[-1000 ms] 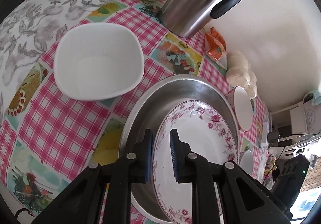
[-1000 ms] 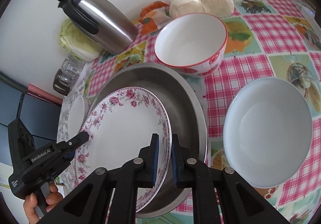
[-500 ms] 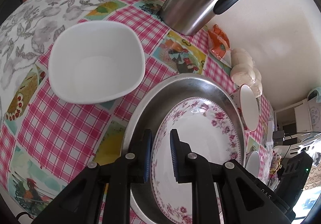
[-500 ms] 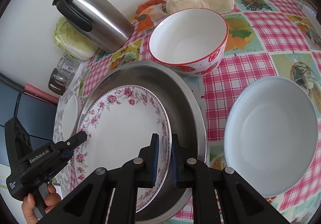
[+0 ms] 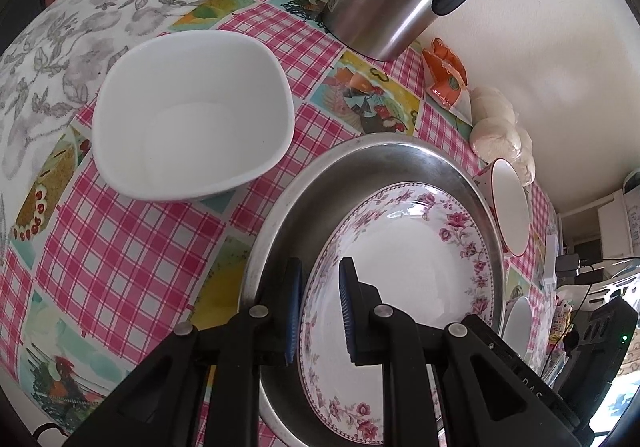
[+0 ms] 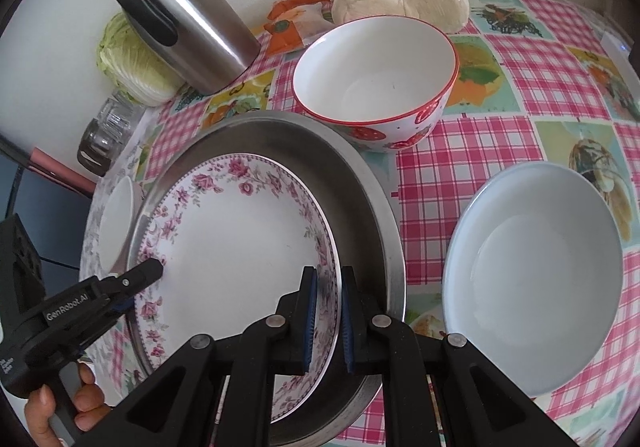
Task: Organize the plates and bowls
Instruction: 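Lower the floral plate into the steel basin with both tools, then open both tools and release the floral plate inside the basin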
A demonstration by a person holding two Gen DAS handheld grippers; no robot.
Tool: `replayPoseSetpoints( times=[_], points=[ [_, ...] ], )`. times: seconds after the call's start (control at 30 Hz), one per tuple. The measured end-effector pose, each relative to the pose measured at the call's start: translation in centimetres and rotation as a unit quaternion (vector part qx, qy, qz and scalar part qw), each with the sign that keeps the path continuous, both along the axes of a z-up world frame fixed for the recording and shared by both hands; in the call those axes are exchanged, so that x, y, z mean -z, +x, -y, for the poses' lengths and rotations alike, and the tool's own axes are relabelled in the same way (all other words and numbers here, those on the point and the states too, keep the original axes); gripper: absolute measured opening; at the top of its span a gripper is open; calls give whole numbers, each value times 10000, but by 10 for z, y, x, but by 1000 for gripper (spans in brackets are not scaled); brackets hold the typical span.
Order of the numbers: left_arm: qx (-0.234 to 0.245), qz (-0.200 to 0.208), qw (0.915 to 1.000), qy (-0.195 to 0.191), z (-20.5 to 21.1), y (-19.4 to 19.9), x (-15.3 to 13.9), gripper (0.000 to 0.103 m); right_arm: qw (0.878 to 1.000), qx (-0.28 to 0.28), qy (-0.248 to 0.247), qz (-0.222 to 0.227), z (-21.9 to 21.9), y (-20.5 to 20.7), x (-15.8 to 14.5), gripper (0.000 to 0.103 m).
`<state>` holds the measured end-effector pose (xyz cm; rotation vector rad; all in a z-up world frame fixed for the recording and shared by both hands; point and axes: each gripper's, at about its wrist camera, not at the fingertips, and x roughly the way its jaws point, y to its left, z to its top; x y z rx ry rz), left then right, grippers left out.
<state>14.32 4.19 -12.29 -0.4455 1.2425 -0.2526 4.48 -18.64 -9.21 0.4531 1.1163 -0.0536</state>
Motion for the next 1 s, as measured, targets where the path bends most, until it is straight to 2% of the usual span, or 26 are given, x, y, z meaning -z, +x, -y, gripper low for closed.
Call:
replayPoseSetpoints(
  times=[0.23,0.43,0.6,0.8,1.0],
  points=[
    [29,-70,9999,99,0,0,-1,21,9999,-45,-79,-61,-2,2,0,12],
    [134,-60,9998,96,5,-1,-4,33,9998,-113,-127,-123,-5,7,1,13],
    [176,-1,9997,192,7,-2,-7,35,9996,-164,-154,-146,-5,9,2,14],
    [81,311,9987,387,3,-3,-20,38,9996,-130,-225,-61,-4,7,-3,15],
    [123,440,9975,536,3,-6,-31,41,9994,-63,-325,60,0,4,-16,20]
  ],
)
